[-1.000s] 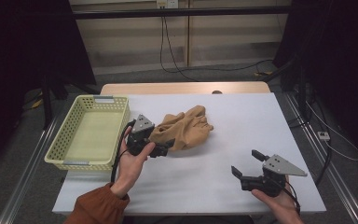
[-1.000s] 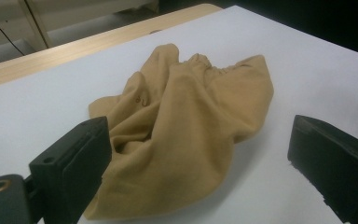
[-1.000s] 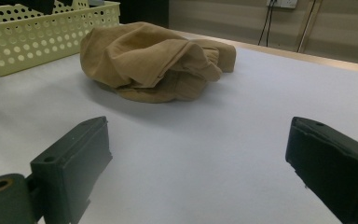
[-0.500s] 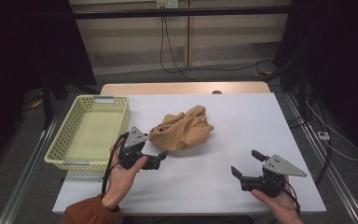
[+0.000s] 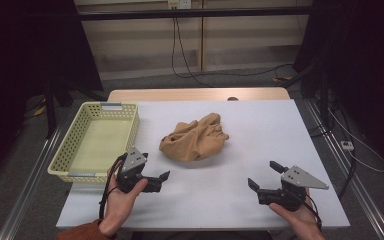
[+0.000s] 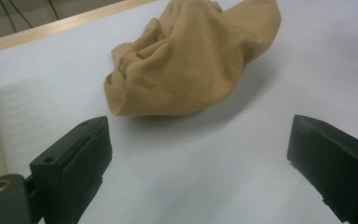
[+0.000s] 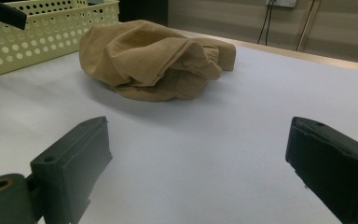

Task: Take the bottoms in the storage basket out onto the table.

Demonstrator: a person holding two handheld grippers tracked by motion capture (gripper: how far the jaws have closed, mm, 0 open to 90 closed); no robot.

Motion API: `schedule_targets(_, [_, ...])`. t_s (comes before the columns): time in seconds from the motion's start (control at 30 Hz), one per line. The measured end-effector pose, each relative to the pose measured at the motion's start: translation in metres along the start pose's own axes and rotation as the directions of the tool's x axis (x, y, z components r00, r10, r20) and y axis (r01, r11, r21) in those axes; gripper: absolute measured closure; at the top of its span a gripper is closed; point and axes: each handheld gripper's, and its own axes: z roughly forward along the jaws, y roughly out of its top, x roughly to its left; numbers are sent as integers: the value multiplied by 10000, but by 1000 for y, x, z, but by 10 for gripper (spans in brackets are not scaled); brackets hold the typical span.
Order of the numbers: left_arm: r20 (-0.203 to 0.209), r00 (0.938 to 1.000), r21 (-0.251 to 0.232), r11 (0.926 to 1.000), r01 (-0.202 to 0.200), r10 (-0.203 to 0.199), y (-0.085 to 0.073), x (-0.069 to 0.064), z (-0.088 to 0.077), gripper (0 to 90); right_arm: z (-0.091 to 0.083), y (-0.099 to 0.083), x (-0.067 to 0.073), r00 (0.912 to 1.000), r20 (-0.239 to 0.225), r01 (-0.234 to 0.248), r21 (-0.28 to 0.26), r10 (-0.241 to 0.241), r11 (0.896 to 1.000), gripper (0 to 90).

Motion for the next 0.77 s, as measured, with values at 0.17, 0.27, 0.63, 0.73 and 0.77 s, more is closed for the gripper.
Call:
schedule_targets(0.17, [156, 9999, 151, 9999, 2, -4, -11, -2, -4, 62, 0, 0, 0, 10000, 10, 3, 3, -3, 10000, 65])
schedule_targets(0.27, [77, 9999, 146, 9999, 92, -93, -19, -2, -9, 62, 0, 0, 0, 10000, 10, 3, 0, -3, 10000, 65])
schedule_targets(0.63, [-6, 9986, -226, 9984, 521, -521, -28, -3, -15, 59, -1, 0, 0, 10000, -1, -47, -15, 47, 10000, 64])
schedule_targets(0.73, [88, 9988, -56, 9988, 488, -487, -27, -7, -12, 57, -1, 0, -1, 10000, -48, -32, 5, 32, 10000, 64])
schedule_targets(0.77, [241, 9987, -30, 9990, 446, -446, -27, -8, -11, 57, -1, 0, -1, 10000, -49, -76, 15, 76, 10000, 64])
